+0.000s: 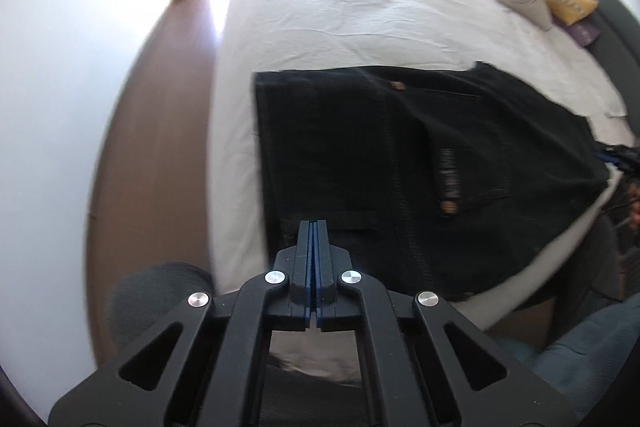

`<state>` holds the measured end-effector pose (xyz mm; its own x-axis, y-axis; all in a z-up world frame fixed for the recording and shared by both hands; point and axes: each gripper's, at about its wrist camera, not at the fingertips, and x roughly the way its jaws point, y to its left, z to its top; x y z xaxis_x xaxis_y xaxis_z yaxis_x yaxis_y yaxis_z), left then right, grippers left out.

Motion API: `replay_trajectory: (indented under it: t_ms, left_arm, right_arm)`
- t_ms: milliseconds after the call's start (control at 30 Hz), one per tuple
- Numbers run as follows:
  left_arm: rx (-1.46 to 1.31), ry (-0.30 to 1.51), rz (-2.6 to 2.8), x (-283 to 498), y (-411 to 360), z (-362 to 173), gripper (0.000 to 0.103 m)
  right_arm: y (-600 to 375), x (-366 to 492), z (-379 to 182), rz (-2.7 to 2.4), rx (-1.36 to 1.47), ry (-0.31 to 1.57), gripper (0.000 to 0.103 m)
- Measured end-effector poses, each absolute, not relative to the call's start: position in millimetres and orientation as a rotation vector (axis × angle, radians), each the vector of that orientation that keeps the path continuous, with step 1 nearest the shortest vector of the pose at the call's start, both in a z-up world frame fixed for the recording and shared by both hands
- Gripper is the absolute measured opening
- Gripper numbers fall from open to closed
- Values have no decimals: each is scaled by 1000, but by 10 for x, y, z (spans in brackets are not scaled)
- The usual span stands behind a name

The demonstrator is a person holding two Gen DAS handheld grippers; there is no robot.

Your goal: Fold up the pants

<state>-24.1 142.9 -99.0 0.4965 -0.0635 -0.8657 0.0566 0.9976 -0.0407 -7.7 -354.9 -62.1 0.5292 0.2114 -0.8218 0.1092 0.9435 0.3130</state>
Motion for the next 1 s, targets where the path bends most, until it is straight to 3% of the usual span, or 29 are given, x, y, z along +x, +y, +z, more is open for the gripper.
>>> replay_trajectory:
  t_ms: [100,300,533,567,633,667,833,900,933,967,1000]
  left_arm:
    - [-23,1043,-14,-231,1576,-995,0]
    - [-305,1033,-154,-181,1810,-849,1]
    - [-314,1070,-165,23,1773,-935,4]
    - [-318,1068,-164,13,1786,-922,14]
    - [-319,1066,-154,-26,1834,-915,55]
    - [-335,1057,-147,-51,1871,-916,80]
    - [-380,1048,-181,-113,1945,-927,77]
    - [-346,1069,-214,-92,1876,-929,50]
    - [-325,1085,-219,-68,1834,-945,44]
    - [-300,1106,-225,-36,1785,-979,30]
    - [-282,1117,-221,-19,1760,-1003,28]
  right_arm:
    - [-3550,-90,-631,62,351,1013,46]
    - [-3563,-77,-659,66,360,1021,46]
    - [-3510,-90,-659,79,357,1021,46]
    - [-3507,-105,-657,76,358,1020,46]
    - [-3512,-118,-662,70,361,1020,46]
    - [-3513,-115,-669,67,361,1022,46]
    - [-3496,-90,-688,63,362,1024,46]
    - [-3468,-78,-692,63,353,1025,46]
    - [-3466,-71,-694,62,352,1026,46]
    - [-3460,-70,-698,64,353,1027,46]
    - [-3454,-70,-701,64,354,1028,46]
